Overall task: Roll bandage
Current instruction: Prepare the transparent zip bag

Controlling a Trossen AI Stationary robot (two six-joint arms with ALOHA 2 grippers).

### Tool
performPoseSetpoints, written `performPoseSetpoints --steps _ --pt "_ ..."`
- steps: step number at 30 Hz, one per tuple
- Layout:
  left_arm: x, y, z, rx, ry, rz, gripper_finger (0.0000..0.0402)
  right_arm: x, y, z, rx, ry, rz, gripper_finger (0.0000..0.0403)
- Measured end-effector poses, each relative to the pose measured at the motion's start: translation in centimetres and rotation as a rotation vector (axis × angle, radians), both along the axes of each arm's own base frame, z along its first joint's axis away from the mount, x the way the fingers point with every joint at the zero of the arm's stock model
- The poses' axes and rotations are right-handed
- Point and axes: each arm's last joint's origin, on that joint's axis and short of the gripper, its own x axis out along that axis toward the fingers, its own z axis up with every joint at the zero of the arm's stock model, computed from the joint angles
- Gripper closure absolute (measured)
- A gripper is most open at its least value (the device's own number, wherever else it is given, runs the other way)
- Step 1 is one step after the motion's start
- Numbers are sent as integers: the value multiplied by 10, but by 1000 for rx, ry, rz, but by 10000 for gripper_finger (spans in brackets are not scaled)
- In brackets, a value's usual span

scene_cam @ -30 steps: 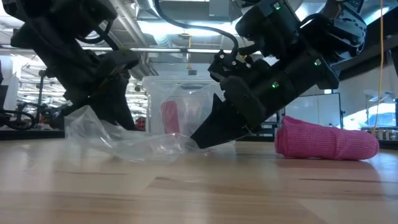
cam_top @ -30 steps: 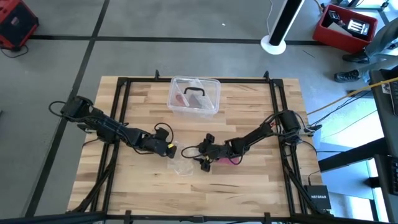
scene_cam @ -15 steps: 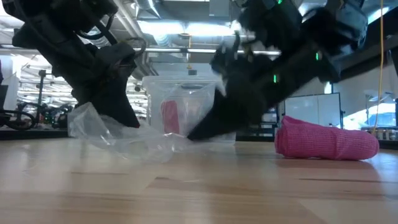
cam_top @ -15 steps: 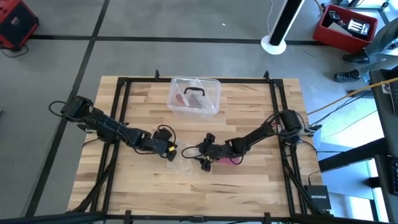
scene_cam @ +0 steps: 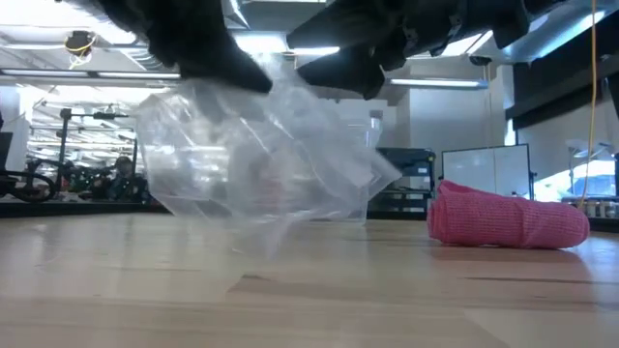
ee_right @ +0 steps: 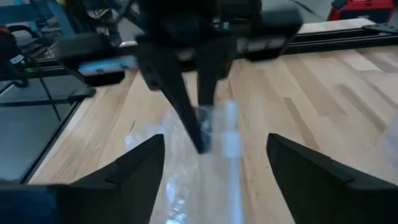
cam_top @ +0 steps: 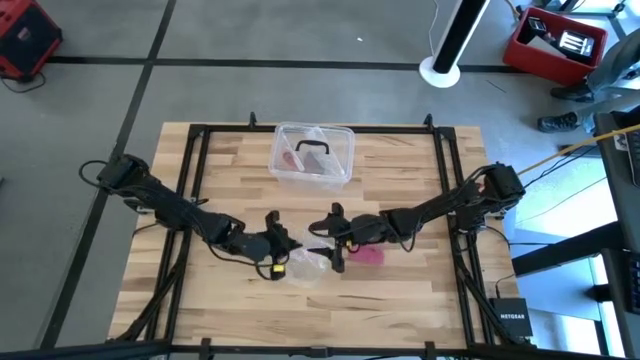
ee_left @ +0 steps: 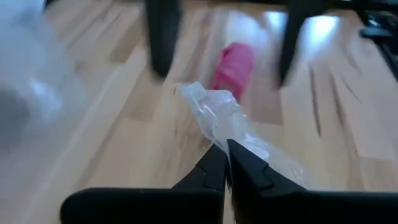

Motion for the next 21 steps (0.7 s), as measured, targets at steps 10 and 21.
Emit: performPoseSetpoints --steps 10,21 --pt "4 -5 11 102 -12 -72 401 1 -1 2 11 -16 46 249" --pt "4 -5 11 23 -24 -31 401 1 0 1 -33 -15 61 380"
